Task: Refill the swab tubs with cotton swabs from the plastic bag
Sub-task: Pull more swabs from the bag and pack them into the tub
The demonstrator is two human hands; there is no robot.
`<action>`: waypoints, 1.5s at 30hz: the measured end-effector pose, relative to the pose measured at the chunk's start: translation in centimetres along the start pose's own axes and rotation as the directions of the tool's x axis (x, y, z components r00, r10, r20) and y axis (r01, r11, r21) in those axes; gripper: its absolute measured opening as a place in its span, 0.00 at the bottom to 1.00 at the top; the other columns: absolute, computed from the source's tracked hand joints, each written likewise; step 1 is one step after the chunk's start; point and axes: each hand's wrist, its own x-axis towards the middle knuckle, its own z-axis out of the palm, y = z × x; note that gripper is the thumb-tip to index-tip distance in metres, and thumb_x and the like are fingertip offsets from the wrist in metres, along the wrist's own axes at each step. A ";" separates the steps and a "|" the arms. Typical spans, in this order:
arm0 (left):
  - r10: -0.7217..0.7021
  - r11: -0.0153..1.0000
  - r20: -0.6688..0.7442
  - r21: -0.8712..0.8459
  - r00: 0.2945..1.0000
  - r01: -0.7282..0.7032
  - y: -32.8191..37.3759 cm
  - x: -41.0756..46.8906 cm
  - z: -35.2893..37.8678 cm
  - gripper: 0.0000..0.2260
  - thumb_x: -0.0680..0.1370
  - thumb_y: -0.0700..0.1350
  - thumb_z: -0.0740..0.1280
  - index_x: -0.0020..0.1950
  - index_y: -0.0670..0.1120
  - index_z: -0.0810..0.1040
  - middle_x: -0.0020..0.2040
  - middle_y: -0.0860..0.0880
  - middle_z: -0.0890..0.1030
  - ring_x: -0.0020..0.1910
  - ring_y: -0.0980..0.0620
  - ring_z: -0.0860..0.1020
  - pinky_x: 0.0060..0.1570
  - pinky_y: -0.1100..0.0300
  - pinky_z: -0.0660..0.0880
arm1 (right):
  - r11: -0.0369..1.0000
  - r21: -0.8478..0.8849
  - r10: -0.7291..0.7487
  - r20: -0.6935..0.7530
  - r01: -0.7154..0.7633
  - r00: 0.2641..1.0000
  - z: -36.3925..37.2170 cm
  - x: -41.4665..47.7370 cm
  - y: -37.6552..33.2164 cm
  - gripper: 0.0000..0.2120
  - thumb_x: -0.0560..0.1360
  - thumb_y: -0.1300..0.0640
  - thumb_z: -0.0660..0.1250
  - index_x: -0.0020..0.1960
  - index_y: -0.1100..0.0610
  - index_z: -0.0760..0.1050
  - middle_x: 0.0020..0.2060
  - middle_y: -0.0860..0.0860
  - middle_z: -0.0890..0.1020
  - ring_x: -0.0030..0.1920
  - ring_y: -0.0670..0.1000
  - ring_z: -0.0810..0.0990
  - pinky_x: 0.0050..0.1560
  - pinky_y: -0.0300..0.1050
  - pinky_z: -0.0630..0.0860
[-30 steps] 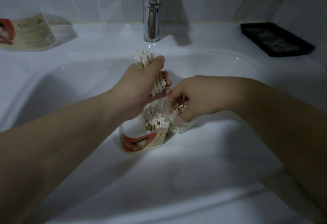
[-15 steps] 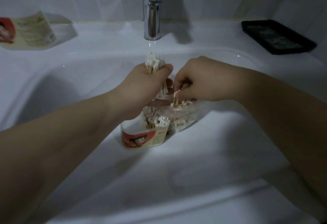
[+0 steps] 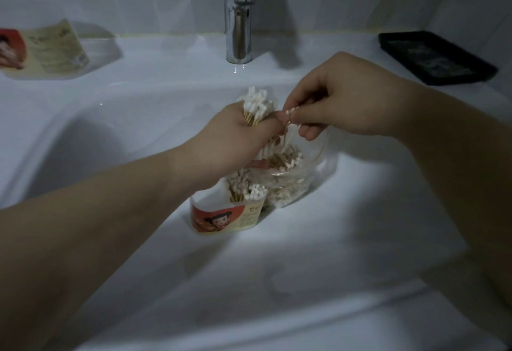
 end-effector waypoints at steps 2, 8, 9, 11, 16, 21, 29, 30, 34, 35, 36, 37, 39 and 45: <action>0.038 0.999 0.062 0.001 0.997 -0.038 0.0 -0.2 0.0 0.06 0.81 0.49 0.69 0.55 0.49 0.83 0.52 0.48 0.86 0.54 0.51 0.84 0.50 0.46 0.84 | 0.997 0.080 -0.003 -0.012 0.004 1.000 0.4 0.1 0.0 0.04 0.76 0.63 0.74 0.50 0.57 0.85 0.34 0.52 0.87 0.36 0.49 0.87 0.42 0.37 0.83; 0.088 0.996 0.100 -0.008 0.991 -0.088 0.1 -0.3 -0.1 0.03 0.82 0.39 0.67 0.53 0.43 0.80 0.40 0.48 0.82 0.41 0.52 0.81 0.46 0.49 0.84 | 0.952 0.306 0.005 -0.096 0.024 0.995 1.3 0.7 0.1 0.08 0.75 0.67 0.73 0.53 0.61 0.83 0.36 0.57 0.87 0.39 0.53 0.88 0.48 0.44 0.85; 0.085 0.996 0.087 -0.007 0.993 -0.085 0.2 -0.2 -0.1 0.02 0.82 0.39 0.67 0.52 0.44 0.80 0.38 0.49 0.81 0.39 0.53 0.81 0.44 0.51 0.84 | 0.935 0.354 0.018 -0.113 0.024 0.993 1.3 0.8 0.1 0.09 0.75 0.68 0.73 0.54 0.60 0.83 0.37 0.58 0.87 0.40 0.54 0.88 0.48 0.43 0.84; 0.068 0.998 0.062 -0.005 0.996 -0.067 0.2 -0.1 -0.1 0.03 0.82 0.41 0.67 0.49 0.45 0.79 0.35 0.51 0.80 0.36 0.54 0.80 0.41 0.55 0.82 | 0.908 0.417 0.031 -0.140 0.031 0.990 1.2 0.8 0.1 0.10 0.75 0.69 0.73 0.55 0.61 0.83 0.40 0.61 0.86 0.41 0.56 0.88 0.48 0.42 0.84; -0.010 0.994 -0.001 -0.105 1.000 0.010 0.4 -0.1 -0.1 0.04 0.81 0.44 0.70 0.47 0.45 0.80 0.33 0.52 0.79 0.32 0.54 0.79 0.35 0.59 0.80 | 0.939 0.342 0.021 -0.172 0.039 0.985 1.3 0.9 0.1 0.05 0.76 0.66 0.73 0.52 0.60 0.83 0.37 0.58 0.86 0.39 0.54 0.87 0.43 0.43 0.85; -0.035 0.987 -0.078 -0.158 0.996 0.022 0.6 0.1 -0.2 0.06 0.81 0.46 0.69 0.47 0.45 0.79 0.36 0.51 0.80 0.35 0.55 0.80 0.35 0.59 0.80 | 0.996 -0.033 0.084 0.073 -0.082 0.994 1.7 0.6 0.4 0.05 0.76 0.62 0.71 0.49 0.55 0.84 0.36 0.53 0.87 0.37 0.50 0.87 0.44 0.42 0.85; -0.035 0.992 -0.037 -0.121 0.999 0.031 0.5 -0.2 0.1 0.05 0.81 0.46 0.69 0.47 0.46 0.80 0.37 0.50 0.81 0.35 0.55 0.80 0.38 0.58 0.82 | 0.816 -0.575 0.116 0.263 0.059 0.958 3.6 0.5 0.1 0.16 0.72 0.49 0.71 0.59 0.42 0.81 0.37 0.44 0.81 0.39 0.47 0.81 0.39 0.41 0.77; -0.036 0.993 -0.031 -0.116 0.999 0.032 0.5 -0.3 0.2 0.05 0.81 0.46 0.69 0.47 0.46 0.80 0.37 0.50 0.81 0.35 0.55 0.80 0.39 0.58 0.82 | 0.803 -0.591 0.106 0.267 0.076 0.958 3.9 0.6 0.2 0.11 0.72 0.49 0.71 0.54 0.43 0.80 0.35 0.44 0.80 0.36 0.45 0.79 0.36 0.40 0.74; -0.037 0.993 -0.009 -0.109 0.999 0.036 0.5 -0.3 0.2 0.05 0.81 0.46 0.69 0.46 0.46 0.80 0.37 0.51 0.82 0.36 0.55 0.81 0.40 0.56 0.83 | 0.748 -0.653 0.097 0.285 0.118 0.954 4.7 1.0 0.4 0.05 0.75 0.49 0.69 0.42 0.47 0.75 0.36 0.46 0.80 0.35 0.46 0.77 0.39 0.44 0.77; -0.036 0.993 -0.008 -0.109 0.999 0.035 0.4 -0.3 0.2 0.05 0.81 0.46 0.69 0.46 0.47 0.80 0.37 0.50 0.82 0.36 0.55 0.81 0.39 0.57 0.83 | 0.740 -0.663 0.098 0.278 0.117 0.956 4.7 1.1 0.4 0.05 0.75 0.50 0.68 0.42 0.49 0.76 0.36 0.47 0.80 0.35 0.48 0.77 0.38 0.44 0.77; -0.037 0.993 -0.010 -0.110 0.999 0.035 0.5 -0.3 0.2 0.05 0.81 0.46 0.69 0.46 0.47 0.80 0.37 0.50 0.81 0.37 0.55 0.81 0.38 0.58 0.82 | 0.734 -0.669 0.099 0.274 0.116 0.957 4.8 1.1 0.3 0.06 0.75 0.51 0.67 0.41 0.50 0.75 0.34 0.48 0.79 0.34 0.48 0.77 0.36 0.44 0.75; -0.036 0.993 -0.011 -0.110 0.999 0.034 0.4 -0.3 0.2 0.05 0.81 0.46 0.69 0.46 0.47 0.80 0.37 0.51 0.81 0.37 0.55 0.81 0.36 0.59 0.81 | 0.732 -0.671 0.100 0.275 0.116 0.956 4.8 1.2 0.3 0.08 0.76 0.53 0.67 0.38 0.50 0.73 0.33 0.48 0.78 0.33 0.48 0.75 0.34 0.43 0.72; -0.034 0.995 -0.009 -0.097 0.999 0.033 0.5 -0.3 0.2 0.05 0.81 0.46 0.69 0.46 0.47 0.80 0.37 0.51 0.82 0.37 0.54 0.81 0.36 0.59 0.82 | 0.719 -0.683 0.106 0.295 0.132 0.949 4.8 1.2 0.2 0.12 0.76 0.54 0.66 0.34 0.50 0.70 0.30 0.49 0.76 0.31 0.48 0.73 0.32 0.43 0.69; -0.041 0.998 0.020 -0.047 0.999 0.042 0.4 -0.4 0.3 0.07 0.81 0.46 0.69 0.48 0.44 0.82 0.42 0.44 0.85 0.40 0.50 0.84 0.38 0.55 0.84 | 0.731 -0.677 0.162 0.292 0.084 0.943 4.7 1.4 0.2 0.06 0.74 0.56 0.68 0.39 0.55 0.76 0.27 0.50 0.78 0.26 0.47 0.76 0.33 0.41 0.75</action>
